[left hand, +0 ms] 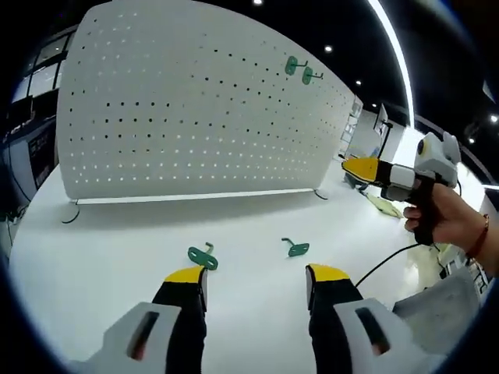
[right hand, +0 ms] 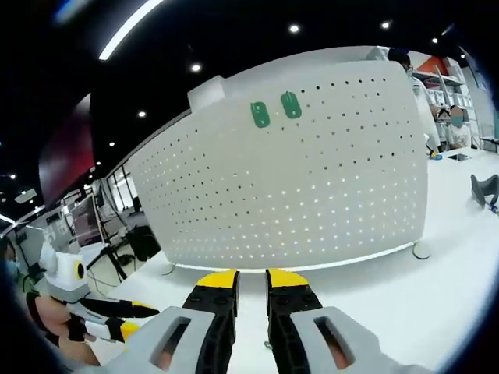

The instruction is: Insert the hook assembly into the mounting plate slot until the hook locks in place.

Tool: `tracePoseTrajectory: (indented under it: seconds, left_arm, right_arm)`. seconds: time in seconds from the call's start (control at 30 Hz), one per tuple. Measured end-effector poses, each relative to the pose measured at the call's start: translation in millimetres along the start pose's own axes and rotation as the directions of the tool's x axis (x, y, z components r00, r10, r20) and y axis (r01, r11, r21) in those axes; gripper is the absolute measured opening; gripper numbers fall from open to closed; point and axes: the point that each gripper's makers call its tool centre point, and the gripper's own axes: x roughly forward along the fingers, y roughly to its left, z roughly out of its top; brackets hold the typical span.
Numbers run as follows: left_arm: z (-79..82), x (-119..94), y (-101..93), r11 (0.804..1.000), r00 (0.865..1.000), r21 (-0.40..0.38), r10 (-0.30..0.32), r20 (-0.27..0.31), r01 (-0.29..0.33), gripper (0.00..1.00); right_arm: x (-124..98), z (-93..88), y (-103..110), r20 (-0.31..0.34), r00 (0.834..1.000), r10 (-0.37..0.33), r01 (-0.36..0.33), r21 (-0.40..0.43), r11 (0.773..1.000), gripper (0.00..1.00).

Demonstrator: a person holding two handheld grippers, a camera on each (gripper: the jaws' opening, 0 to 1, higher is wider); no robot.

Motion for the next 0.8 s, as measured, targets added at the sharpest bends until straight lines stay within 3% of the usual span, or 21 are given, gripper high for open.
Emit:
tracePoseTrajectory:
  seconds: [0.33,0.8]
  left_arm:
    - [-7.6,14.6,9.6,1.000,0.998,-0.002,0.028,-0.048,-0.028,0.50]
    - [-18.4,36.1,22.9,0.997,0.990,0.013,0.072,-0.120,-0.071,0.47]
  right_arm:
    - [-2.8,-15.9,14.3,-0.032,0.999,0.036,-0.036,0.002,0.999,0.13]
    - [-7.5,-24.2,24.1,-0.043,0.996,0.077,-0.077,0.005,0.997,0.17]
